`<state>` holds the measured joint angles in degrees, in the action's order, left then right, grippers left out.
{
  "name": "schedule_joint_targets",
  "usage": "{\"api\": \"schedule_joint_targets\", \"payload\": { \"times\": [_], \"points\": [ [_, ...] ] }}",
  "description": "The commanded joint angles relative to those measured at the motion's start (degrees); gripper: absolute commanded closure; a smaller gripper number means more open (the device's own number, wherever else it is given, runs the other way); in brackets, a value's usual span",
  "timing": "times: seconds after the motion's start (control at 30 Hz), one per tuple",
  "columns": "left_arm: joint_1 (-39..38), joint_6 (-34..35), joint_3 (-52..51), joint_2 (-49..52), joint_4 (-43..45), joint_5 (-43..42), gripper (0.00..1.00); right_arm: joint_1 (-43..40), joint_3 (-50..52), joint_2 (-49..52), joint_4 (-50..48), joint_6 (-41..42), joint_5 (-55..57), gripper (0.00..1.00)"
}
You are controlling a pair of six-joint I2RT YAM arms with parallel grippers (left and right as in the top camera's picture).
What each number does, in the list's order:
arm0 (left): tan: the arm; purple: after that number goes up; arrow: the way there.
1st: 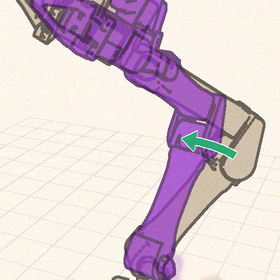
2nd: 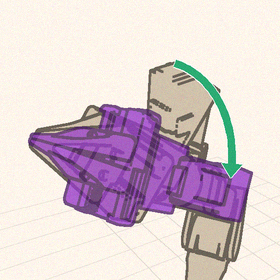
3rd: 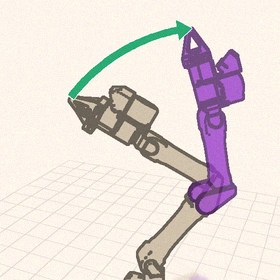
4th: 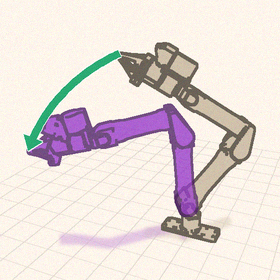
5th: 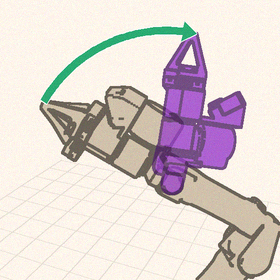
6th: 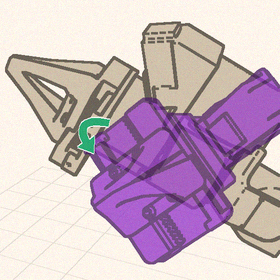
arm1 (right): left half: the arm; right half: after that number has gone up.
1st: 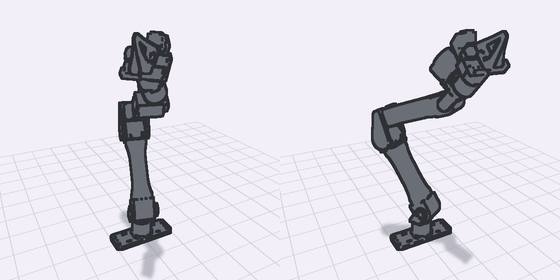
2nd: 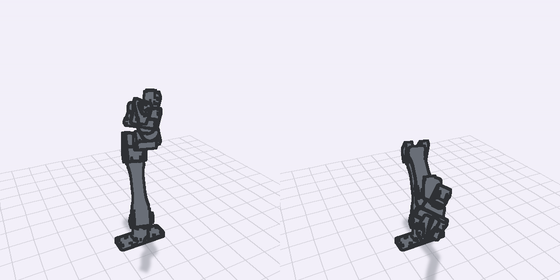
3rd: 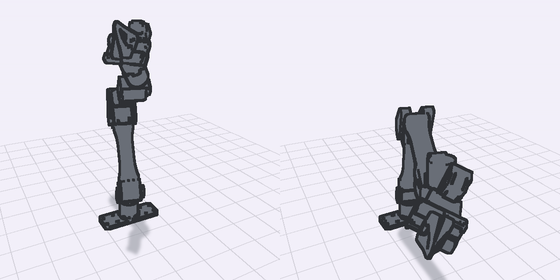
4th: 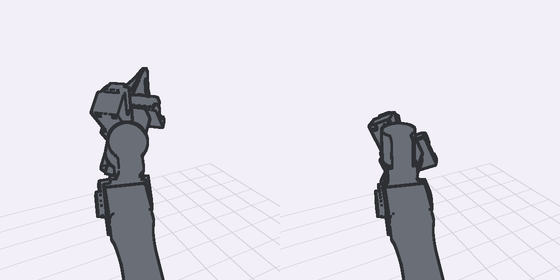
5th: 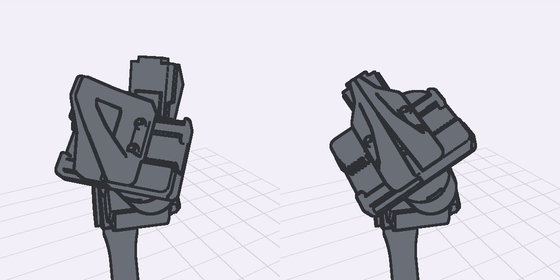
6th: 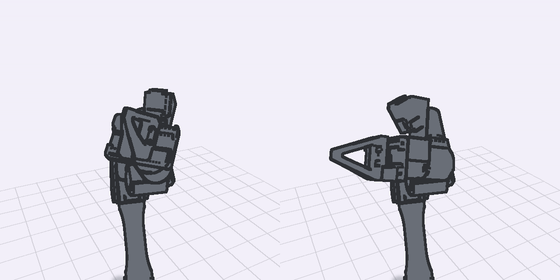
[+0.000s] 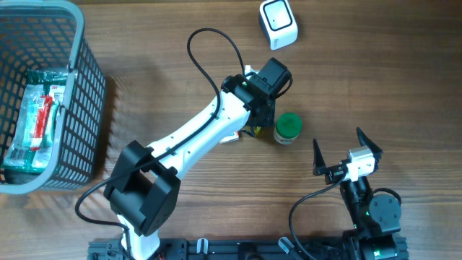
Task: Scan the item barcode
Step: 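Set the yellow bottle down between the pack and jar, release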
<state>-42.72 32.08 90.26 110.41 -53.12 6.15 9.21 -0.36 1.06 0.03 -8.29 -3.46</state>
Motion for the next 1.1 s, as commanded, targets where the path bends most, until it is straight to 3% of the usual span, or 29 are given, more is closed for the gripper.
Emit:
{"api": "schedule_joint_targets", "payload": {
  "times": [0.0,0.13,0.2,0.37,0.53,0.73,1.07],
  "points": [
    [-0.31,0.57,-0.26,0.98,0.37,2.27,0.69,-0.28,0.07,-0.15,-0.15,-0.70,-0.90,0.00],
    [-0.74,0.57,-0.26,1.05,0.26,2.29,0.57,-0.28,0.07,-0.15,-0.15,-0.68,-0.90,0.00],
    [-1.07,0.57,-0.26,1.05,0.44,2.29,0.43,-0.28,0.07,-0.15,-0.15,-0.68,-0.90,0.00],
    [-1.22,0.52,-0.26,1.03,0.42,2.29,0.35,-0.28,0.07,-0.15,-0.15,-0.70,-0.90,0.00],
    [-1.03,-0.31,-0.24,0.11,0.46,2.29,0.11,-0.28,0.07,-0.15,-0.15,-0.70,-0.90,0.00],
    [0.22,-0.33,1.40,-3.93,0.44,2.29,0.00,-0.28,0.07,-0.15,-0.15,-0.70,-0.90,0.00],
    [1.95,-5.33,8.00,-11.52,0.59,2.32,0.00,-0.28,0.07,-0.15,-0.15,-0.70,-0.90,0.00]
  ]
}}
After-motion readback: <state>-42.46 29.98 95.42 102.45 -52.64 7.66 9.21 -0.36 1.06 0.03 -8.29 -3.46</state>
